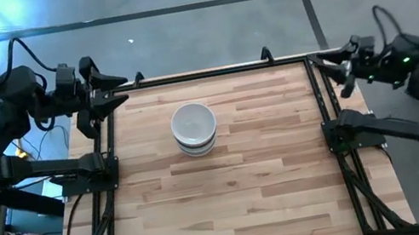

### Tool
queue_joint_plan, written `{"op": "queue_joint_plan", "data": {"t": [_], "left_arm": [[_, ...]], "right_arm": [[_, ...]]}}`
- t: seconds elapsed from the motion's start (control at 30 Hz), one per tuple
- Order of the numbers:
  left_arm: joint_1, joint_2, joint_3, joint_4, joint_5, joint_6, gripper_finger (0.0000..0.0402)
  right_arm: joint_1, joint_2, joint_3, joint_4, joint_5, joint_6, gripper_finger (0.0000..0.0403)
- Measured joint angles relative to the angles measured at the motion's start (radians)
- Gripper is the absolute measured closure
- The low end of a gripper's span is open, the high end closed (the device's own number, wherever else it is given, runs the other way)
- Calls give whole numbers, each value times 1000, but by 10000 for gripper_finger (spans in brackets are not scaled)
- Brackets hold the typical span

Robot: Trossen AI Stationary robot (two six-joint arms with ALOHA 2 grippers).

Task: Nest bowls inside each other
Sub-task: Return to Home Position

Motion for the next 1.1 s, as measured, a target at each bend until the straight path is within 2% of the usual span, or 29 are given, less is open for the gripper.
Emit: {"op": "queue_joint_plan", "data": {"t": [0.17,0.27,0.53,0.87,1.1], "left_arm": [[0,3,-3,3,1,0,195],[0,-2,-49,23,2,1,195],[3,-72,-307,200,-5,-32,195],[60,-207,-584,355,-5,-113,195],[82,-278,-767,563,-9,-88,195]], "right_arm": [[0,-85,-171,114,-1,26,231],[0,-120,-257,178,0,33,231],[0,-199,-457,295,-4,95,231],[0,-288,-666,388,-15,146,231],[0,-328,-820,640,-21,71,231]]}}
